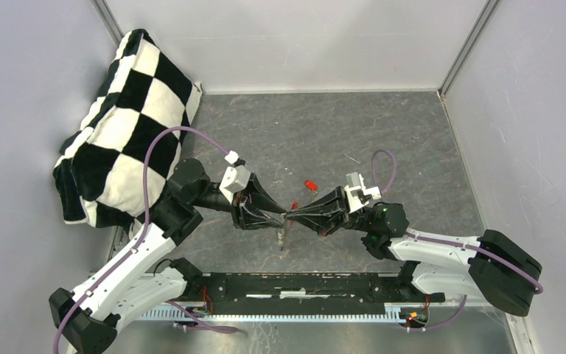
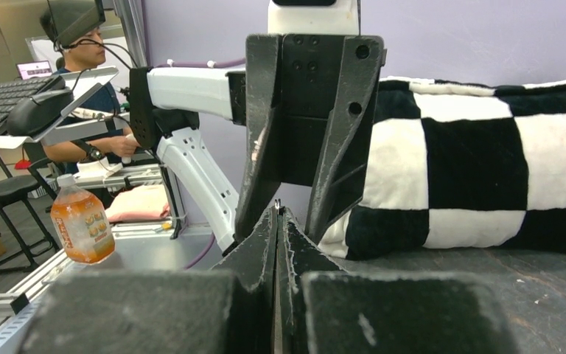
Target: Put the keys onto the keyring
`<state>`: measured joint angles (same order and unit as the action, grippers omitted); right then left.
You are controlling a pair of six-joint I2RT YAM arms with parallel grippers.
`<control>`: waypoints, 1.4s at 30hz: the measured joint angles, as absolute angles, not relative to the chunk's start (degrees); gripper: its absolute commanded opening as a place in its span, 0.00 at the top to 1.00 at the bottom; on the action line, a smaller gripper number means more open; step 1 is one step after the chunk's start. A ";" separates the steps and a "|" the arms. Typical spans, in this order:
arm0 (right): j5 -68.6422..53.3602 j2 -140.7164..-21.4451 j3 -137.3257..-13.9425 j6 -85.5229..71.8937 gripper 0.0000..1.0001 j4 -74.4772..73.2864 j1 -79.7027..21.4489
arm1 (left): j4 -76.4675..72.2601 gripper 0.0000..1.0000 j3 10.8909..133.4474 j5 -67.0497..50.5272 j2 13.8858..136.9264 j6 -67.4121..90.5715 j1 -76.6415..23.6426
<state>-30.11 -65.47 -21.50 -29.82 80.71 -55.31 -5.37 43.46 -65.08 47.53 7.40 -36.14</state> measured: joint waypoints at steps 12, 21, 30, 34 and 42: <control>-31.92 -65.43 -21.52 -29.82 1.00 77.97 -55.22 | 6.70 0.56 47.11 -69.45 47.51 -2.31 -36.14; -32.32 -65.43 -21.54 -30.22 0.99 77.43 -55.07 | 7.44 0.75 46.61 -64.27 47.20 -4.12 -36.14; -31.33 -65.43 -21.54 -30.13 1.00 77.14 -54.96 | 7.46 0.75 46.00 -59.48 46.41 -4.12 -36.25; -31.00 -65.43 -21.54 -30.06 1.00 76.84 -54.96 | 7.40 0.74 45.60 -58.28 46.06 -4.12 -36.40; -30.11 -65.34 -21.54 -29.52 1.00 75.57 -54.96 | 6.02 0.69 43.18 -56.84 44.97 -2.46 -36.40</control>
